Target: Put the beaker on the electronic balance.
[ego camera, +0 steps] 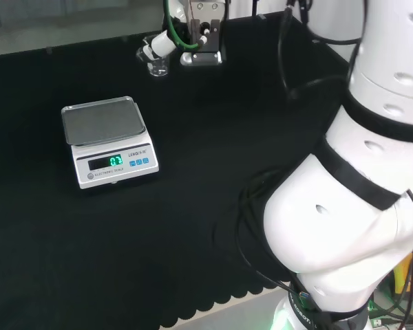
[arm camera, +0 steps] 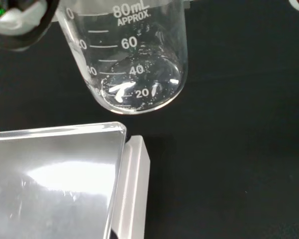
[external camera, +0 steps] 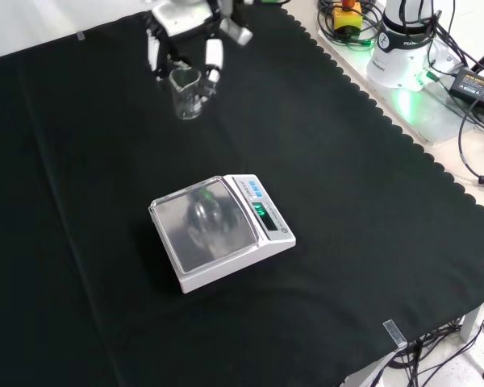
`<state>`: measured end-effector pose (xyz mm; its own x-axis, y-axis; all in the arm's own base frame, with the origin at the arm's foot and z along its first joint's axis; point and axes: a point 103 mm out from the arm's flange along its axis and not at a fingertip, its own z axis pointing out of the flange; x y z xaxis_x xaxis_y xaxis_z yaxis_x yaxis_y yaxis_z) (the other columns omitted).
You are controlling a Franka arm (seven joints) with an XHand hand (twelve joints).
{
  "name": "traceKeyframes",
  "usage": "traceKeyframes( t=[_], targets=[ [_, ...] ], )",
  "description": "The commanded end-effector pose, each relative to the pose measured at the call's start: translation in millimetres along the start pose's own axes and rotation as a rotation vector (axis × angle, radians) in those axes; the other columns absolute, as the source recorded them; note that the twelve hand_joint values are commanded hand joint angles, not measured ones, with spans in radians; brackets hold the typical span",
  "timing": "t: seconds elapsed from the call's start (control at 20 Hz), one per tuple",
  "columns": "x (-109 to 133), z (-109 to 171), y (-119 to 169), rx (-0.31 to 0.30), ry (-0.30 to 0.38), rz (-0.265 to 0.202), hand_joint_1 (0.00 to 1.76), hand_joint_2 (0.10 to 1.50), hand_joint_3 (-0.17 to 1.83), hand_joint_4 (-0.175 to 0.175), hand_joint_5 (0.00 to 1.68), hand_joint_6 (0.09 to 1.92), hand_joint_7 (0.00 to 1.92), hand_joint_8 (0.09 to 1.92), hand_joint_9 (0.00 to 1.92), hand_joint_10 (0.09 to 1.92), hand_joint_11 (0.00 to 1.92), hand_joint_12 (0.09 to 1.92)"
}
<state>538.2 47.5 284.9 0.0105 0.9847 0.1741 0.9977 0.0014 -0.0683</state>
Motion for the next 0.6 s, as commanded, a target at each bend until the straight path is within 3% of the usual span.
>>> traceKeyframes(
  t=[0.05, 0.35, 0.6],
  targets=[
    [25.7, 18.4, 60.9, 0.039, 0.028, -0.050, 1.18, 0.55, 0.96, -0.175, 1.19, 0.97, 1.70, 0.52, 1.82, 0.40, 1.61, 0.71],
    [72.8, 35.9, 86.0, 0.048, -0.016, -0.065, 1.18, 0.55, 0.96, -0.175, 1.19, 0.97, 1.70, 0.52, 1.82, 0.41, 1.60, 0.71],
    [97.5, 49.2, 86.2, 0.061, -0.035, -0.090, 1.18, 0.55, 0.97, -0.175, 1.19, 0.97, 1.70, 0.51, 1.81, 0.41, 1.60, 0.71]
  ],
)
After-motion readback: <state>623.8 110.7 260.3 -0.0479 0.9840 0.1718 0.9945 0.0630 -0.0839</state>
